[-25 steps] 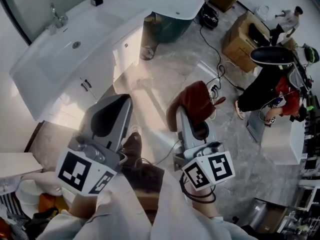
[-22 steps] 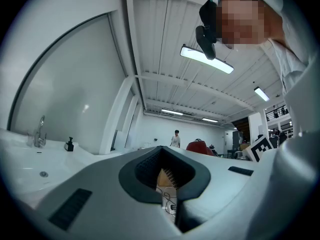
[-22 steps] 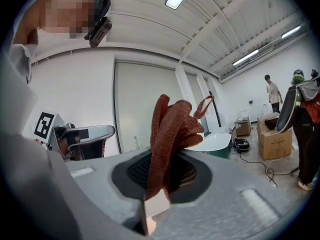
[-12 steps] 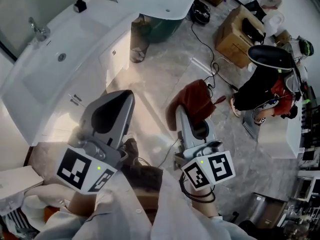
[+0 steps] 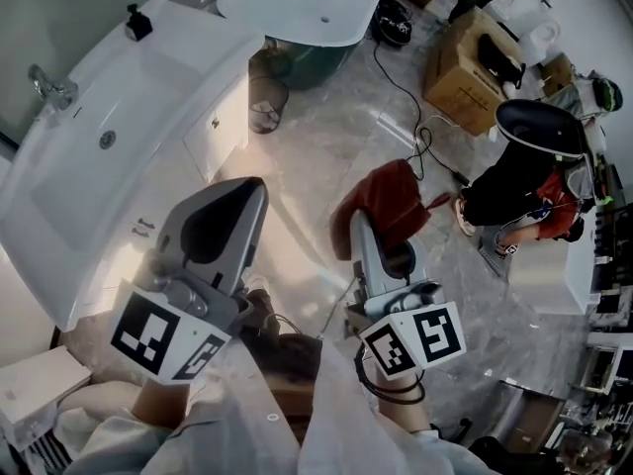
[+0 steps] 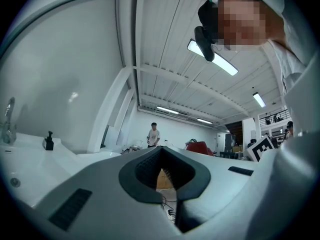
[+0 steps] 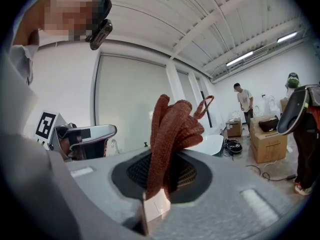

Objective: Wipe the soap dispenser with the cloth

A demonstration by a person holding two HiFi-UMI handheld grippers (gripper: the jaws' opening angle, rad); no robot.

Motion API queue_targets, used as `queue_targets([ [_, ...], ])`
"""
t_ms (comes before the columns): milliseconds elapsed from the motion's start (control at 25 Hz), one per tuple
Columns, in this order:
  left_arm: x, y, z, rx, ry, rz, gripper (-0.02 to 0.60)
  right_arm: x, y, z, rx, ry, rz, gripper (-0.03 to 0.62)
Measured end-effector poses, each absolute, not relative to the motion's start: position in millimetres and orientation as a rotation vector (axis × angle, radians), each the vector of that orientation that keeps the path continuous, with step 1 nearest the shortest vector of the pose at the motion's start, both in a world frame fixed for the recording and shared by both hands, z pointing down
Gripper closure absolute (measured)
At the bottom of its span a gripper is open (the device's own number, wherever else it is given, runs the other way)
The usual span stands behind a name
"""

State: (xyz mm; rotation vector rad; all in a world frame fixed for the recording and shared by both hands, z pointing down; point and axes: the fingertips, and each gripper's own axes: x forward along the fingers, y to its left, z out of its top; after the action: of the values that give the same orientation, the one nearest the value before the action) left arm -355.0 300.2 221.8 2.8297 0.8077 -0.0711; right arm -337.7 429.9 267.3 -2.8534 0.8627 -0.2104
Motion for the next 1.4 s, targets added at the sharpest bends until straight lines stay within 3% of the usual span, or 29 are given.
queue_targets([
  [400, -295, 279, 229, 2.822, 0.832, -0.067, 0.578, -277, 409, 275, -2.859, 0.847, -0.201, 0.539],
  [1400, -222, 246, 230, 2.884, 0.546, -0.079, 0.578, -177, 388, 278, -2.792, 1.058, -0.222, 0.539],
])
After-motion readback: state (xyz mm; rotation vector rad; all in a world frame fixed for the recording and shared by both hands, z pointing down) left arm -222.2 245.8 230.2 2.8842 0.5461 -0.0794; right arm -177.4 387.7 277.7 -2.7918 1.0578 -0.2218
